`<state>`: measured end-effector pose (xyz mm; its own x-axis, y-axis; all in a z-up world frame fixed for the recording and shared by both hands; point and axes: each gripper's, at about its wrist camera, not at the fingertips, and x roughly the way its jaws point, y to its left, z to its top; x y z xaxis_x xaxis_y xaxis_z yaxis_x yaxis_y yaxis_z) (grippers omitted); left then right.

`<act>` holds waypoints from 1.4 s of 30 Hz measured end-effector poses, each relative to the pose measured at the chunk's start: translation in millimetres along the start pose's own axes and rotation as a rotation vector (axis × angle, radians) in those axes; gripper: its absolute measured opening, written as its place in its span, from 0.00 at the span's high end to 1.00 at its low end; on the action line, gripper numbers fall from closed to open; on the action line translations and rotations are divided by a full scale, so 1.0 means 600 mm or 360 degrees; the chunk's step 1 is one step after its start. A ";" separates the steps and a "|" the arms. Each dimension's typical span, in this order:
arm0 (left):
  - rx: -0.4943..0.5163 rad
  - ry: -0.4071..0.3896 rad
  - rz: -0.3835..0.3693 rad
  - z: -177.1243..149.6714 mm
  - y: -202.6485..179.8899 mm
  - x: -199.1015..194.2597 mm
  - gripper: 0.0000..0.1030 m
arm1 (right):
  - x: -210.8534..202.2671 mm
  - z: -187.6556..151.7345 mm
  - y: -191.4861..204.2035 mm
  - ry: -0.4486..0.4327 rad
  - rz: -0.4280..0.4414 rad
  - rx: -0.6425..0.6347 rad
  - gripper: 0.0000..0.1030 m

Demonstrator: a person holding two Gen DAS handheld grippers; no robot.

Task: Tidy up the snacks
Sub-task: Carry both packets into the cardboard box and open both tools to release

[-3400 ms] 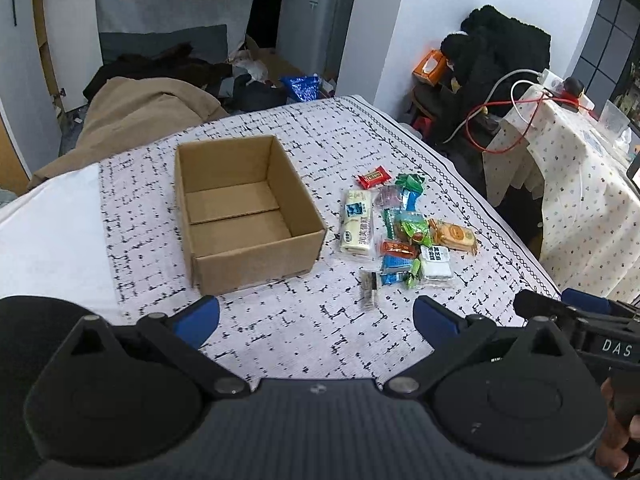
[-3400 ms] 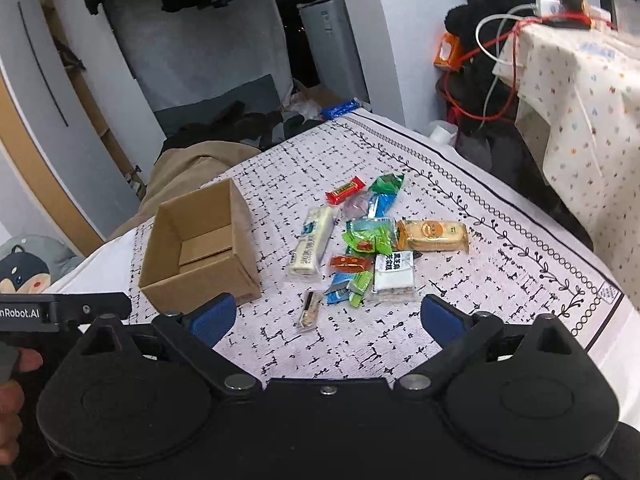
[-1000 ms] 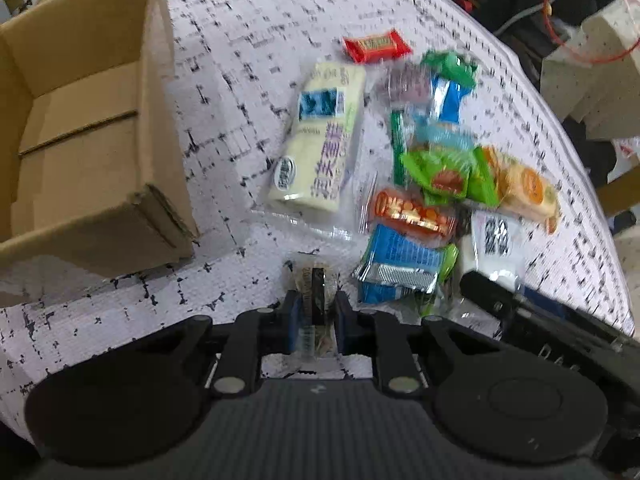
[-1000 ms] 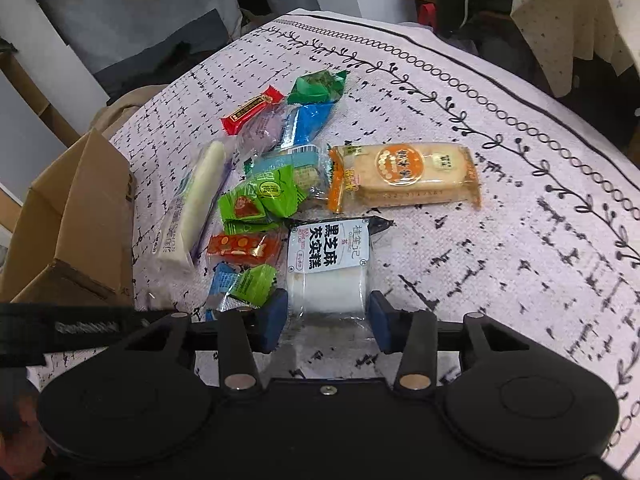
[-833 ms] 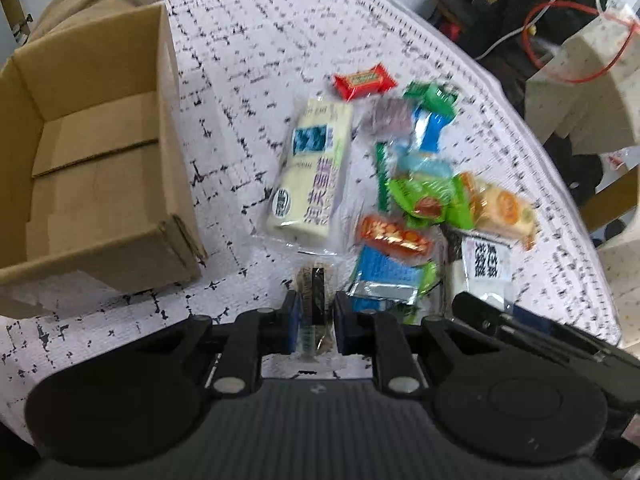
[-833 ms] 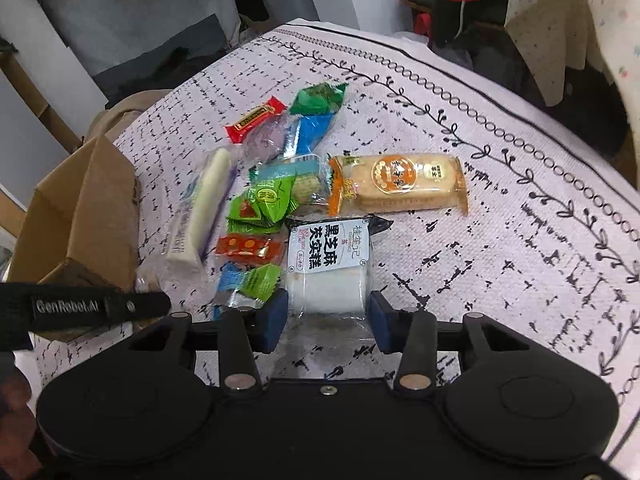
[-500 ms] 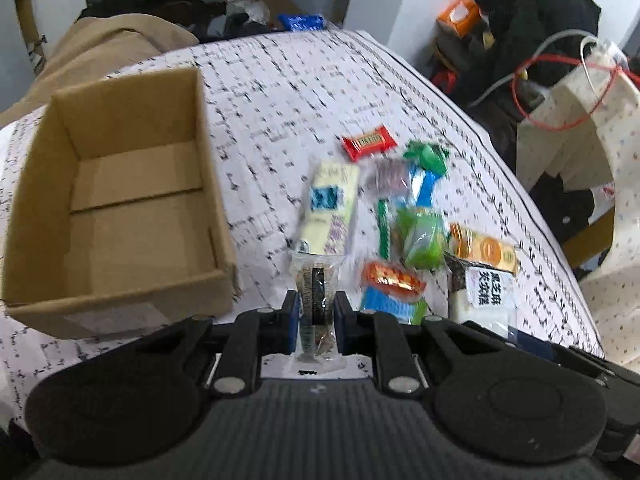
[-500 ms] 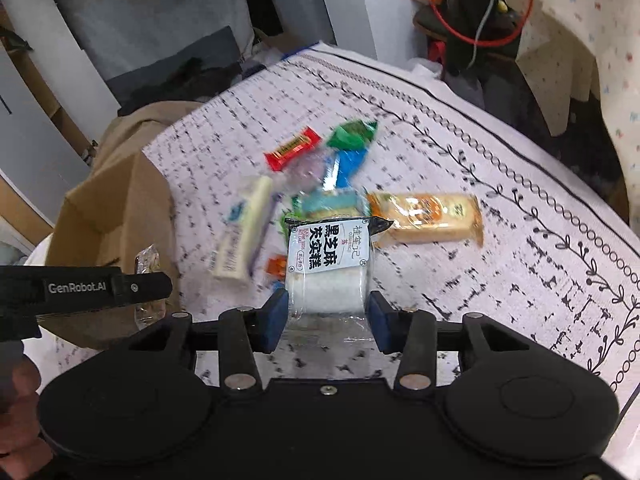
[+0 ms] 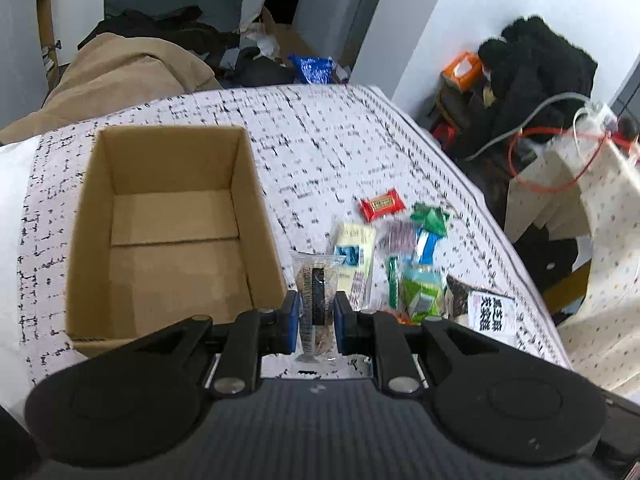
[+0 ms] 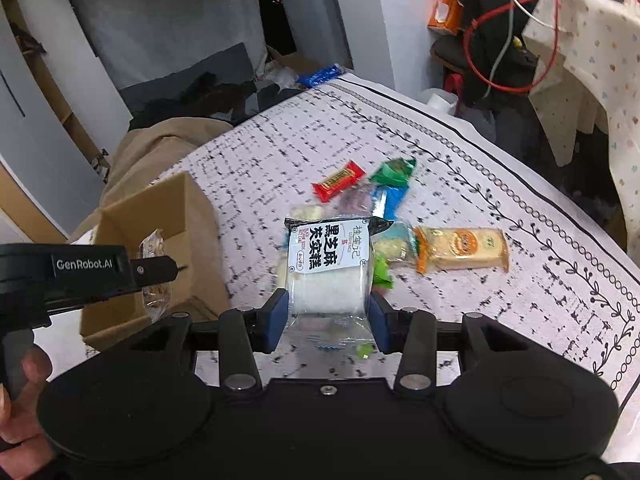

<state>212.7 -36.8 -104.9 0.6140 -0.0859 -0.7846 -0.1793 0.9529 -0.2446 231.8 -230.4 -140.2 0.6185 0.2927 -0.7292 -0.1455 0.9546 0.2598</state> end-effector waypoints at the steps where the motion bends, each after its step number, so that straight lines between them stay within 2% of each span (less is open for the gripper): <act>1: -0.0014 -0.0010 -0.0007 0.003 0.005 -0.005 0.83 | -0.002 0.001 0.007 -0.0007 0.0000 -0.0007 0.59; 13: -0.0155 -0.0070 -0.0064 0.030 0.063 -0.032 0.83 | -0.016 0.019 0.074 -0.0058 0.0007 -0.0029 0.59; 25: -0.0307 -0.0114 -0.0081 0.053 0.131 -0.037 0.83 | 0.009 0.037 0.152 -0.0058 0.0105 -0.0085 0.59; 34: -0.0458 -0.0129 -0.0021 0.075 0.199 -0.035 0.83 | 0.048 0.045 0.200 -0.0017 0.0169 -0.0126 0.59; 42: -0.0518 -0.0087 0.0050 0.081 0.214 -0.020 0.79 | 0.078 0.047 0.219 0.0018 0.0235 -0.0138 0.59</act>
<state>219.6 100.4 -99.5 0.6428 -0.0336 -0.7653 -0.4299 0.8110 -0.3967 263.6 -92.9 -122.2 0.5768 0.4301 -0.6945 -0.3004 0.9023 0.3092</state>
